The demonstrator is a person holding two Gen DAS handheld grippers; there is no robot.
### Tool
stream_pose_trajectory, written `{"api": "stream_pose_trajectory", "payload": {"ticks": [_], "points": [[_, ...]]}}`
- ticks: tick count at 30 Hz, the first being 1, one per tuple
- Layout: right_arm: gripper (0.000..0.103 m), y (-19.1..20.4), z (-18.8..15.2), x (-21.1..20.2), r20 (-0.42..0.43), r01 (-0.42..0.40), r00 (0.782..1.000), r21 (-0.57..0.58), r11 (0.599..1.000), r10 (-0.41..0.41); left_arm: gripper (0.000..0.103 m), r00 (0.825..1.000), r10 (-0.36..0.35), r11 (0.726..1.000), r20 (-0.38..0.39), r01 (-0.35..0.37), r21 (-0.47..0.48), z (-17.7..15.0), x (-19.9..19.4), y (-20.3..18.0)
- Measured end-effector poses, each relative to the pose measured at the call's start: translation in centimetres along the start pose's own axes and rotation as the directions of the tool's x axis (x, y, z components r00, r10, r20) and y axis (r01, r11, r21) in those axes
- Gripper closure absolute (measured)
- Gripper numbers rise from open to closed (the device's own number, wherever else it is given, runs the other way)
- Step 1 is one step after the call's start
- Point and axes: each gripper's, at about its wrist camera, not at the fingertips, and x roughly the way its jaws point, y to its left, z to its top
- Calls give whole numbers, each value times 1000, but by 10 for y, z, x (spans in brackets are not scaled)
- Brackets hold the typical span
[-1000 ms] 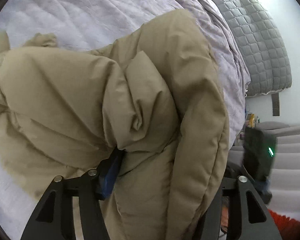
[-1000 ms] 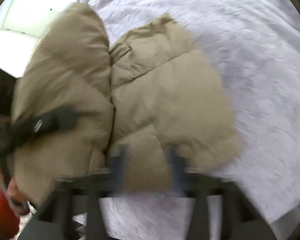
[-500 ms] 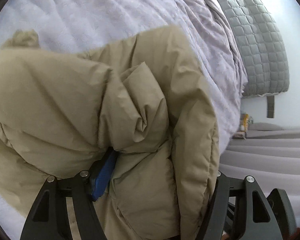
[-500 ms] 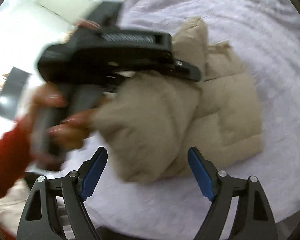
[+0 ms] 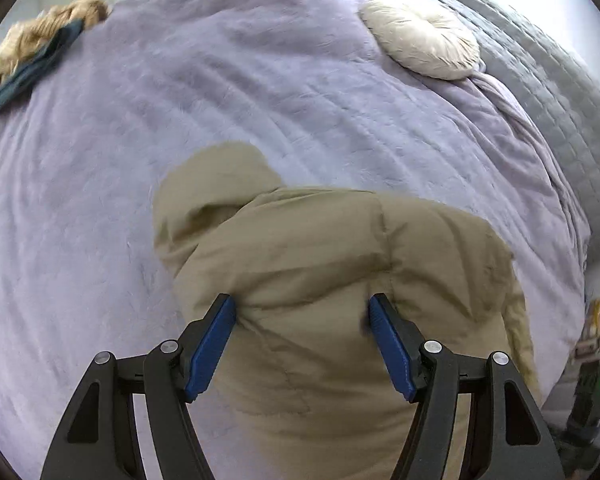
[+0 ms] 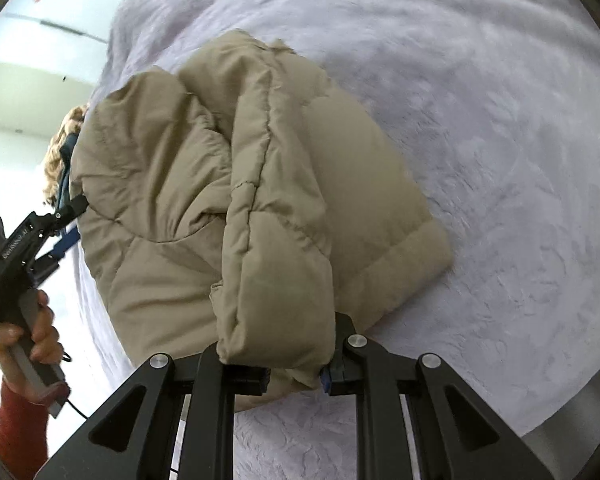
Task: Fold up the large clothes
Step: 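Lower the bundle onto the bed and open both tools, then move both open tools to the sides of the jacket bundle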
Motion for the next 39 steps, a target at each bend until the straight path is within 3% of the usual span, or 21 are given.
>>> {"api": "stream_pose_trajectory", "payload": {"ticks": [13,18,21,25,27,30,33,39], "points": [[81,-56,-7,-1,-28,-18,999,125,992,21,33,991,125,968,43,-131,213,7,78,-102],[80,-41,8,-45,85,73,993,104,992,-82,33,988,150,961,40,-155,228,8,82,-108],[80,-35,16,-79,202,155,965,65,986,-165,33,988,151,960,37,-156,233,8,83,-107],[80,-17,37,-100,240,129,964,-43,991,-115,33,987,158,958,40,-163,236,6,82,-107],[80,1,46,-90,220,127,971,-138,982,-94,33,986,164,957,39,-168,236,6,82,-108],[80,17,47,-56,130,158,983,-222,962,-132,33,985,171,956,39,-175,237,6,82,-108],[80,7,40,-16,30,202,979,-205,958,-200,32,985,170,956,41,-175,236,6,81,-107],[78,-10,37,-1,-39,161,985,-161,974,-169,31,984,174,956,35,-178,232,5,74,-105]]}}
